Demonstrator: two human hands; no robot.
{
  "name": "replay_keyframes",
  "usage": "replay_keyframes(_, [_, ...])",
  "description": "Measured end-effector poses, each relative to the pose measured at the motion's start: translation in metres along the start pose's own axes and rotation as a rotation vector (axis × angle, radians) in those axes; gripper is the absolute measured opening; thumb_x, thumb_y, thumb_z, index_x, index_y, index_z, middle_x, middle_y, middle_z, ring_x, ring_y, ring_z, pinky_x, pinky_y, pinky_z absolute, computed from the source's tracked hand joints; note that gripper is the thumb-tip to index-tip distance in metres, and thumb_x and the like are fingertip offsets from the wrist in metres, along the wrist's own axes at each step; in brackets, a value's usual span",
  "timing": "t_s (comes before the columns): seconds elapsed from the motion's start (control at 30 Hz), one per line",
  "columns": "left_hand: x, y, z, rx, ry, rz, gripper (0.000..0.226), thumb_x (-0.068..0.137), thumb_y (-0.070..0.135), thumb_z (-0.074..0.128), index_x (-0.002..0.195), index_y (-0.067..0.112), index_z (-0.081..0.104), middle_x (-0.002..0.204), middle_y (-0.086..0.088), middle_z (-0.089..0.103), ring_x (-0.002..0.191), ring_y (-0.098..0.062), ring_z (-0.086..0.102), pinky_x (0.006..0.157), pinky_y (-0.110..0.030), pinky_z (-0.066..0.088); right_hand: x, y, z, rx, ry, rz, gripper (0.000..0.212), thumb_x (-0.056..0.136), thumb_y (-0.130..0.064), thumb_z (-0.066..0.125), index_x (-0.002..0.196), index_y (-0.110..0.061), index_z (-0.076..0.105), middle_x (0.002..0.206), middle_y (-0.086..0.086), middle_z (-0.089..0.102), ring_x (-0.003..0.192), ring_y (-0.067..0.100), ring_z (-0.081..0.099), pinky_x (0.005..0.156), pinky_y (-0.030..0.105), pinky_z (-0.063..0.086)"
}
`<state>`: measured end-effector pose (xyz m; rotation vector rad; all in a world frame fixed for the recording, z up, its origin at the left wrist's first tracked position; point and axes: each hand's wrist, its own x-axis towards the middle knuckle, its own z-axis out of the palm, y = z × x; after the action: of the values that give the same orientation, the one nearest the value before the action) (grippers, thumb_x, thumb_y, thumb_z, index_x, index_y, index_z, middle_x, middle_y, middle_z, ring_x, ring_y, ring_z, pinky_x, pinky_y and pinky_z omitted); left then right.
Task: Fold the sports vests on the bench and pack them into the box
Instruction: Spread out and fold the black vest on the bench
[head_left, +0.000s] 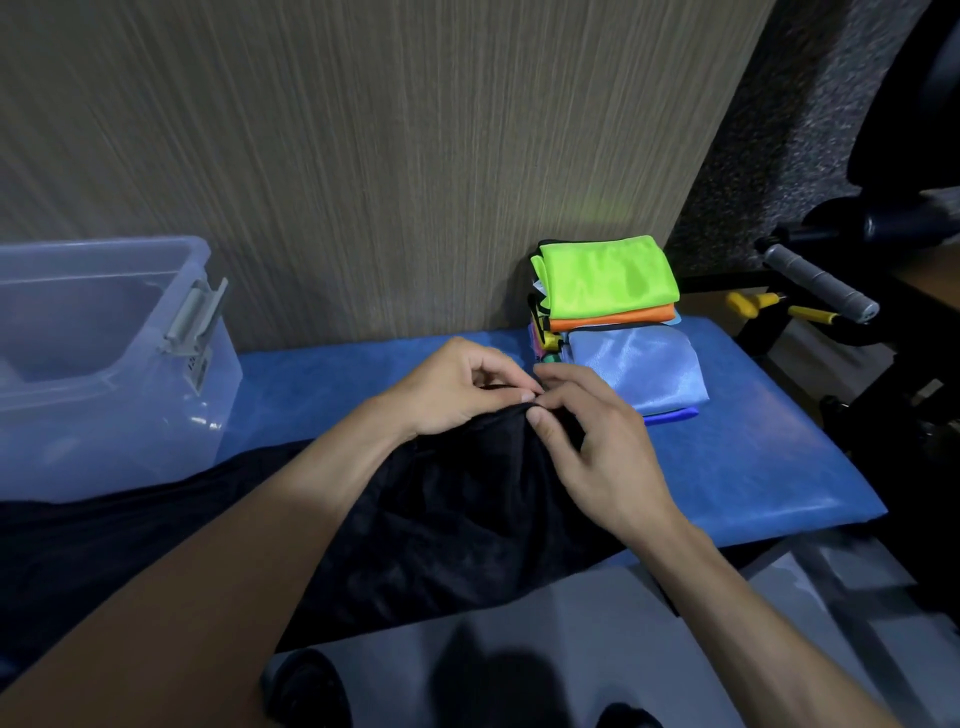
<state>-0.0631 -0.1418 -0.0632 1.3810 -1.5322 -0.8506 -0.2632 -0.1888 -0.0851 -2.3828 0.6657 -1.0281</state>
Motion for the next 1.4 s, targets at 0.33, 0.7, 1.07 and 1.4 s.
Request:
replay_keyframes(0.33, [0.001,-0.011,-0.010,0.077,-0.032,-0.359,0.025,0.104,0.027,0.056,0.107,0.010,0.074,0.070,-0.004,0.069,0.053,-0.014,0.059,0.060,-0.022,0.048,-0.007,0.009,0.003,0.046,-0.011,0.136,0.023,0.085,-0.020,0.077,0.071,-0.015,0.059,0.069,-0.004,0.063,0.068,0.018,0.060,0.068,0.038,0.048])
replay_keyframes(0.7, [0.025,-0.037,0.023,0.774,0.025,-0.317,0.030,0.080,0.055,0.078,0.090,0.030,0.064,0.101,0.007,0.060,0.100,-0.017,0.059,0.084,-0.037,0.051,-0.023,0.015,0.004,-0.051,-0.064,-0.055,0.018,0.087,-0.030,0.075,0.084,-0.018,0.062,0.081,-0.021,0.059,0.072,-0.002,0.054,0.067,0.017,0.045])
replay_keyframes(1.07, [0.026,-0.016,-0.002,0.585,0.051,-0.117,0.008,0.097,0.027,0.066,0.101,0.025,0.072,0.089,0.013,0.070,0.088,-0.005,0.064,0.086,-0.033,0.053,-0.013,0.021,-0.006,0.029,-0.009,-0.004,0.012,0.087,-0.026,0.080,0.092,-0.016,0.077,0.091,-0.010,0.073,0.086,0.002,0.067,0.080,0.021,0.052])
replay_keyframes(1.4, [0.020,-0.009,-0.010,0.418,0.135,-0.069,0.017,0.097,0.011,0.067,0.104,0.024,0.075,0.096,0.006,0.075,0.086,-0.002,0.068,0.084,-0.024,0.053,-0.010,0.014,-0.008,0.024,0.011,-0.024,0.015,0.091,-0.024,0.077,0.104,-0.018,0.078,0.097,-0.010,0.074,0.090,0.002,0.068,0.083,0.022,0.052])
